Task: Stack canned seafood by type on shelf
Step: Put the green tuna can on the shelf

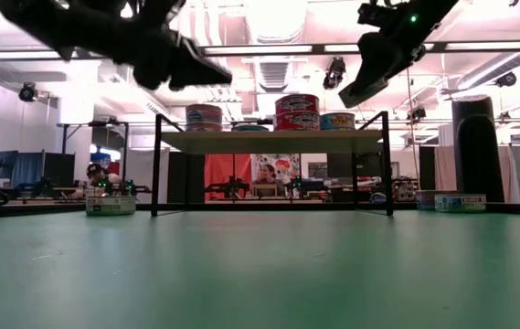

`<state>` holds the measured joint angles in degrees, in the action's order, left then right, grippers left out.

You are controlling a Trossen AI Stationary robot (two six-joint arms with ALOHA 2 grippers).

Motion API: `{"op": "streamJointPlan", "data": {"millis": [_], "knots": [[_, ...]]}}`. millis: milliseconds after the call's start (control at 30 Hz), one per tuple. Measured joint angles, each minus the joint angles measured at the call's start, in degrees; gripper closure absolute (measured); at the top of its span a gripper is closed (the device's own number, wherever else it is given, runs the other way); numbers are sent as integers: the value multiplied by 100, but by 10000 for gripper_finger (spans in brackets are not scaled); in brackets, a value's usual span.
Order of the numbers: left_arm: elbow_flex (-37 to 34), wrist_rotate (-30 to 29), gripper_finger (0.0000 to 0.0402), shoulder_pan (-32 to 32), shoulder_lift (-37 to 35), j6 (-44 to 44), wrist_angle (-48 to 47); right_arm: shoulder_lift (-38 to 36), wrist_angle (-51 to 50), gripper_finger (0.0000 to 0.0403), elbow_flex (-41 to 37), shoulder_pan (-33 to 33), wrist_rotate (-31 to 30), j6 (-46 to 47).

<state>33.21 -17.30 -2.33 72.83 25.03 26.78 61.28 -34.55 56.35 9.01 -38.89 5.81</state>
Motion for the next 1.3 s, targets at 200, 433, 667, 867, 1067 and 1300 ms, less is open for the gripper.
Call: {"op": "streamJointPlan", "data": {"millis": [200,433,667,867,1067,1300], "knots": [[658,136,193,283,-423,534,-978,1,-14,32,-51,193,196,37],[1341,475,193,1081,-391,602,-1115,2,1,32,-51,191,207,-90],[2337,2476,193,2230,256,690,-933,2,60,32,-60,296,611,-250],[3851,3861,193,2818,1457,430,-1580,70,239,32,-60,467,811,-287],[4983,4741,193,2883,2542,850,-2714,501,255,32,-62,530,955,-43],[5269,5047,193,2843,2946,838,-2522,807,570,32,-60,558,925,74]]}}
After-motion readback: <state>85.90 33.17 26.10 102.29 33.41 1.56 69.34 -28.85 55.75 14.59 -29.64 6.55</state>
